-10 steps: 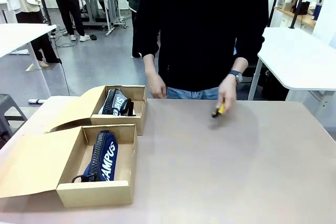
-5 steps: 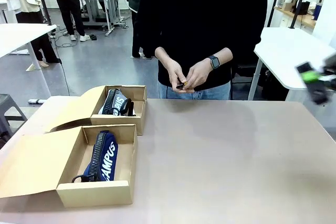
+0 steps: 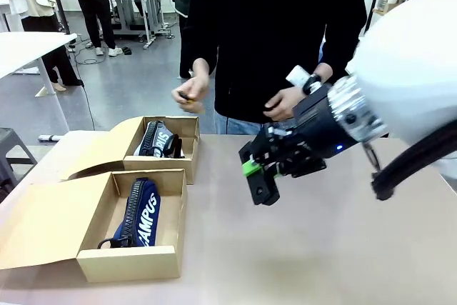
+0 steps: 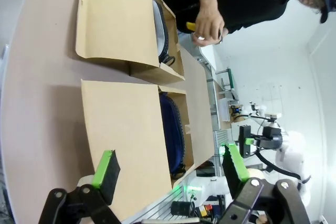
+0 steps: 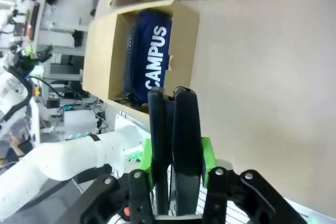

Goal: Place items inside the box.
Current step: Pick up a Pencil pouch or Stapler and place it inside the Mailer Box closest to the robot.

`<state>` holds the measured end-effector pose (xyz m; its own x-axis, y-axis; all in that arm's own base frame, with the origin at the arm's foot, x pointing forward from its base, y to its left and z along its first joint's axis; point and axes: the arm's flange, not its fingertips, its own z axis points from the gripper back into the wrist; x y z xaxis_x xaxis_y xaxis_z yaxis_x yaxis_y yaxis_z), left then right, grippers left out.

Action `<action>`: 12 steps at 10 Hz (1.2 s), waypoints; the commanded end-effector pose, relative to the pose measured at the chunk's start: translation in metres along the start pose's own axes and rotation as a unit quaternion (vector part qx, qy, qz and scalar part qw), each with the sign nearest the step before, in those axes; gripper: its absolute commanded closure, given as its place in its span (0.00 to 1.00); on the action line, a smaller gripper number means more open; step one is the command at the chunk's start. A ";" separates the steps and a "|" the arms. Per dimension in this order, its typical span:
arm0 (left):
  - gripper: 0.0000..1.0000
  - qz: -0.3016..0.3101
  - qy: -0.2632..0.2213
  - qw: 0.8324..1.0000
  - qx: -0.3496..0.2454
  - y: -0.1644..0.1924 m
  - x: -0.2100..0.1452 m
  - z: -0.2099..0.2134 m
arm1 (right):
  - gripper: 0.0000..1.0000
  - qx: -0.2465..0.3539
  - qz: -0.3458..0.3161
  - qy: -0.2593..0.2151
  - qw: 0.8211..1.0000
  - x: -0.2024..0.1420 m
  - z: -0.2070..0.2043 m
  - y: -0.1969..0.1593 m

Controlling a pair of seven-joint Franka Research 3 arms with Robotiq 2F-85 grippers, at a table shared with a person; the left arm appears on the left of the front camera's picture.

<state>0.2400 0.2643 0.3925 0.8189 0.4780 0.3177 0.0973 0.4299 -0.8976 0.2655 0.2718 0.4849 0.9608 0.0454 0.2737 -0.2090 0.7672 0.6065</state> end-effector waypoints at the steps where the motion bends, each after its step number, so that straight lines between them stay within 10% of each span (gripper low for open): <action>1: 0.00 -0.011 -0.011 1.000 -0.012 0.000 0.000 0.000 | 0.59 0.008 -0.012 -0.036 0.999 0.015 0.053 -0.019; 7: 0.00 -0.011 -0.011 1.000 -0.012 0.000 0.000 0.000 | 0.59 -0.053 -0.025 -0.035 0.998 0.047 -0.056 0.058; 12: 0.00 -0.011 -0.011 1.000 -0.012 0.000 0.000 0.000 | 0.59 -0.097 0.023 0.057 0.993 0.050 -0.154 0.133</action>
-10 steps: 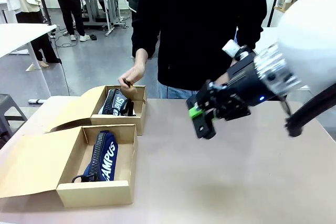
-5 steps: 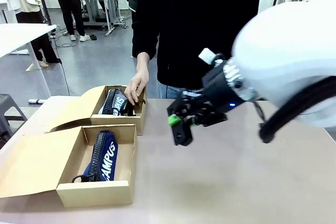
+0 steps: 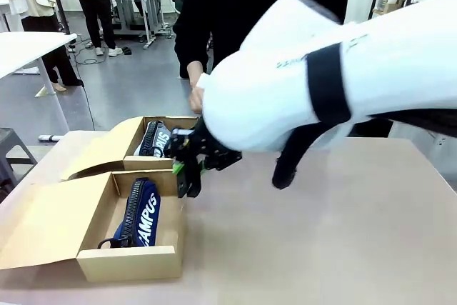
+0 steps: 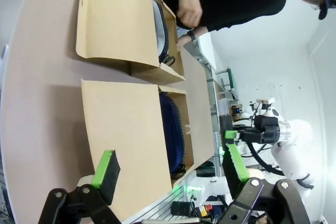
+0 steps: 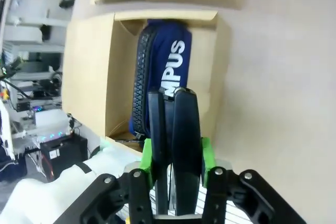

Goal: Place items inside the box.
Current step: Pick up a Pencil pouch or Stapler and place it inside the Mailer Box closest to the robot.

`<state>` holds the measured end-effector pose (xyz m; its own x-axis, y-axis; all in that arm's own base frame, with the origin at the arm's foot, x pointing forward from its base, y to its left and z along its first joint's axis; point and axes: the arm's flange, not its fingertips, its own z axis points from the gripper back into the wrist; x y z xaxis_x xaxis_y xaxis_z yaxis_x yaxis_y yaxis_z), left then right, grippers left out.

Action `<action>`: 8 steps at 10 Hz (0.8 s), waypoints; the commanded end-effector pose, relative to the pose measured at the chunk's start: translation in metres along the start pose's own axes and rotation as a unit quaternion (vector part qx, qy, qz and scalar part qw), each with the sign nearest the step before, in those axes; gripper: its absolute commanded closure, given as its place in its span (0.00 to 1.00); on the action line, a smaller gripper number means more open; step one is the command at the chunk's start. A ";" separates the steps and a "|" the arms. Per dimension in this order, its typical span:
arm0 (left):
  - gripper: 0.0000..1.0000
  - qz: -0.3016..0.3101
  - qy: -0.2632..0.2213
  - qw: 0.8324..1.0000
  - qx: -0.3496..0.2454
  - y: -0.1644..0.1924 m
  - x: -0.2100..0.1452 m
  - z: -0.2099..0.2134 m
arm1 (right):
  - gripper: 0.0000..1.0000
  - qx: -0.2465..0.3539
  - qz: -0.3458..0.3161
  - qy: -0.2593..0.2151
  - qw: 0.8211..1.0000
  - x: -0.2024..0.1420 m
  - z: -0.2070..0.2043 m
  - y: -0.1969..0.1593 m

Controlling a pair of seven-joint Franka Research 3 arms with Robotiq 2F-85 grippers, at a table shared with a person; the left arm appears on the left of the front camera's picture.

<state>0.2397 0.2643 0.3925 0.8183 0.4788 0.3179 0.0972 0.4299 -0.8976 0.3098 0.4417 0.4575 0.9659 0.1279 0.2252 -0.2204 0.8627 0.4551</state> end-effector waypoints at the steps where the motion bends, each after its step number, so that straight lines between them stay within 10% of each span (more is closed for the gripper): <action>1: 0.00 -0.011 -0.010 1.000 -0.012 0.000 0.000 0.000 | 0.59 -0.029 0.007 0.016 0.999 0.007 -0.026 0.040; 8: 0.00 -0.011 -0.010 1.000 -0.012 0.000 0.000 0.000 | 0.59 -0.016 0.010 0.028 0.999 0.021 -0.083 0.040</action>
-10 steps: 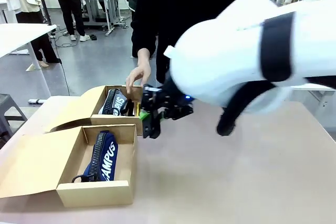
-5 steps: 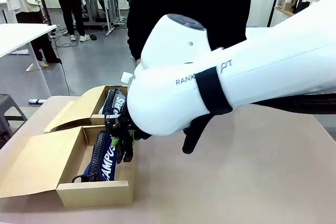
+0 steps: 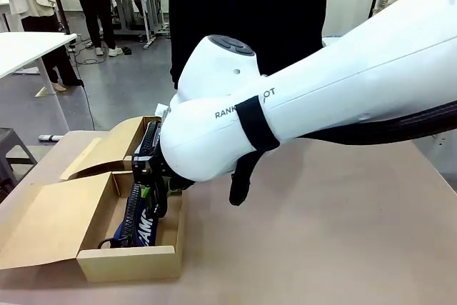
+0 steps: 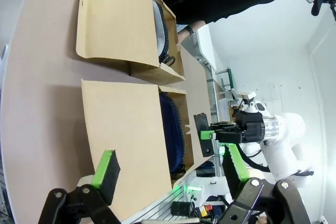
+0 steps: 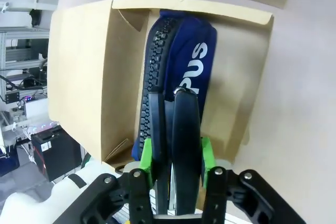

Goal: Place items inside the box.
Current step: Pick up a Pencil pouch or Stapler and place it inside the Mailer Box closest to the robot.

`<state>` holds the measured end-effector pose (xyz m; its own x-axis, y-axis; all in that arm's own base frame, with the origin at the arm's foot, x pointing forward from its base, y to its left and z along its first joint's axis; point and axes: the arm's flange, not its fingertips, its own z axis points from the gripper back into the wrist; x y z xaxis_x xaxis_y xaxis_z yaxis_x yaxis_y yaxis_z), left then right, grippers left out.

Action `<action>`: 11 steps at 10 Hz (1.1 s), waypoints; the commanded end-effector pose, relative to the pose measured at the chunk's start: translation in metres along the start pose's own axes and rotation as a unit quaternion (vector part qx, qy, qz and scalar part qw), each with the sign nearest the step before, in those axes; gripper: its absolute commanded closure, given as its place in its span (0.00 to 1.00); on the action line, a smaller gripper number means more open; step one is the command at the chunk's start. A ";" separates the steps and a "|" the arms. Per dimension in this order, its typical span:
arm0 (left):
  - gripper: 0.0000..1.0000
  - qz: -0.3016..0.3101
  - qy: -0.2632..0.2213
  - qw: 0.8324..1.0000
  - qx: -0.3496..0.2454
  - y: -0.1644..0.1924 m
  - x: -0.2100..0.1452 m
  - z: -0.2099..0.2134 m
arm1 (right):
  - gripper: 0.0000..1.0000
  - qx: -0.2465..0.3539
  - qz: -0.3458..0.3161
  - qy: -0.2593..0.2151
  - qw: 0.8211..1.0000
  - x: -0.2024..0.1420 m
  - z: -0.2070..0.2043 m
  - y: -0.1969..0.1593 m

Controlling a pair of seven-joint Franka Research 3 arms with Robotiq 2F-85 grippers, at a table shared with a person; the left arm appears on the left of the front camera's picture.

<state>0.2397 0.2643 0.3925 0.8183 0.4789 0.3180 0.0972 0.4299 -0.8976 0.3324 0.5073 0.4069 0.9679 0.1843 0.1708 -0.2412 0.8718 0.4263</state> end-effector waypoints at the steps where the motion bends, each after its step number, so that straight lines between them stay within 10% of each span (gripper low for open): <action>1: 0.00 -0.011 -0.010 1.000 -0.012 0.000 0.000 0.000 | 0.16 -0.003 -0.004 -0.008 1.000 0.003 -0.003 0.010; 3: 0.00 -0.011 -0.010 1.000 -0.012 0.000 0.000 0.000 | 0.00 -0.005 -0.014 -0.017 1.000 0.002 -0.001 0.007; 11: 0.00 -0.011 -0.010 1.000 -0.012 0.000 0.000 0.000 | 0.00 0.024 -0.006 -0.032 0.999 0.004 0.034 -0.026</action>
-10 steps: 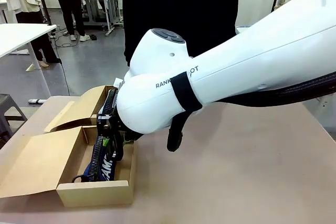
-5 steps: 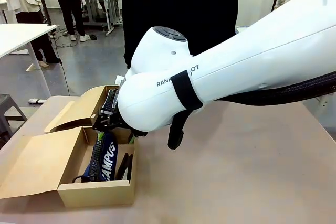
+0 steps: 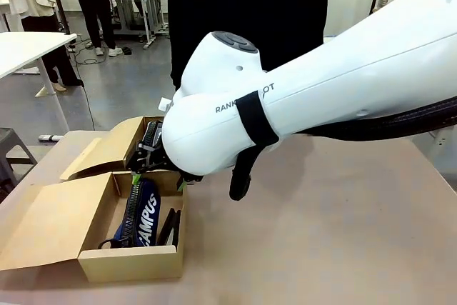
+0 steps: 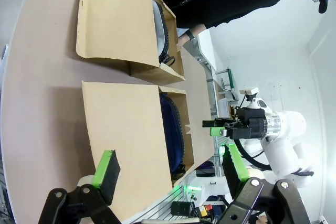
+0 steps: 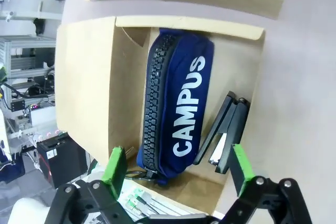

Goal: Place items inside the box.
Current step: Pick up a Pencil pouch or Stapler and place it inside the Mailer Box closest to the robot.

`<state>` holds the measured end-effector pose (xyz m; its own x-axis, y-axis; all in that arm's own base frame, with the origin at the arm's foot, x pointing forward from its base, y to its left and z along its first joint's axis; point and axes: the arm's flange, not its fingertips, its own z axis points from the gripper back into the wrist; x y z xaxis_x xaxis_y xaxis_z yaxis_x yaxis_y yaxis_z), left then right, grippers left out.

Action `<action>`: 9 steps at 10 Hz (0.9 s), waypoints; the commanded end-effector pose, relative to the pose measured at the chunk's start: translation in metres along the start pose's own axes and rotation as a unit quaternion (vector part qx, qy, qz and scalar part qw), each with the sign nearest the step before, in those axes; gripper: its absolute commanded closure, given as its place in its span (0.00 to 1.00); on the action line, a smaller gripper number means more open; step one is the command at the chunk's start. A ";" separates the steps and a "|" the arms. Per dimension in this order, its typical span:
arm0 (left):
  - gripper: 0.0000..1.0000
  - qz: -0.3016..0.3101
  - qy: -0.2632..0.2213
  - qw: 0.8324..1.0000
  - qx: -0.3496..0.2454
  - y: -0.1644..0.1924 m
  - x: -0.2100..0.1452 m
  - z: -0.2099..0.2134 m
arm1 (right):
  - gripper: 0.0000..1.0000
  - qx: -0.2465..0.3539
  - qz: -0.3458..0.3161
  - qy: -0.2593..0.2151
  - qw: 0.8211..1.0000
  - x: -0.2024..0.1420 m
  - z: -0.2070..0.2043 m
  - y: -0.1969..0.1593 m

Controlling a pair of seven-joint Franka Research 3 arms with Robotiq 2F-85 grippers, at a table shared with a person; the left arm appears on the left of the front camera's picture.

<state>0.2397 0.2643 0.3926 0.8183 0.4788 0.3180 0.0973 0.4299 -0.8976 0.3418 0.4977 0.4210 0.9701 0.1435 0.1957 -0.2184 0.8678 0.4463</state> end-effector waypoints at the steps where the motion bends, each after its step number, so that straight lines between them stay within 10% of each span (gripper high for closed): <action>1: 0.00 -0.011 -0.010 1.000 -0.012 0.000 0.000 0.000 | 0.00 0.040 0.013 0.001 0.999 0.000 0.046 -0.057; 5: 0.00 -0.011 -0.010 1.000 -0.012 0.000 0.000 0.000 | 0.00 0.163 -0.067 0.004 0.984 -0.024 0.181 -0.247; 9: 0.00 -0.011 -0.010 1.000 -0.012 0.000 0.000 0.000 | 0.00 0.342 -0.186 -0.078 0.918 -0.091 0.253 -0.426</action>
<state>0.2393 0.2644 0.3925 0.8176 0.4800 0.3182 0.0972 0.4296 -0.8978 0.3318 0.0358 0.4480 0.9785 -0.2064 -0.0004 0.0894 0.4221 0.9021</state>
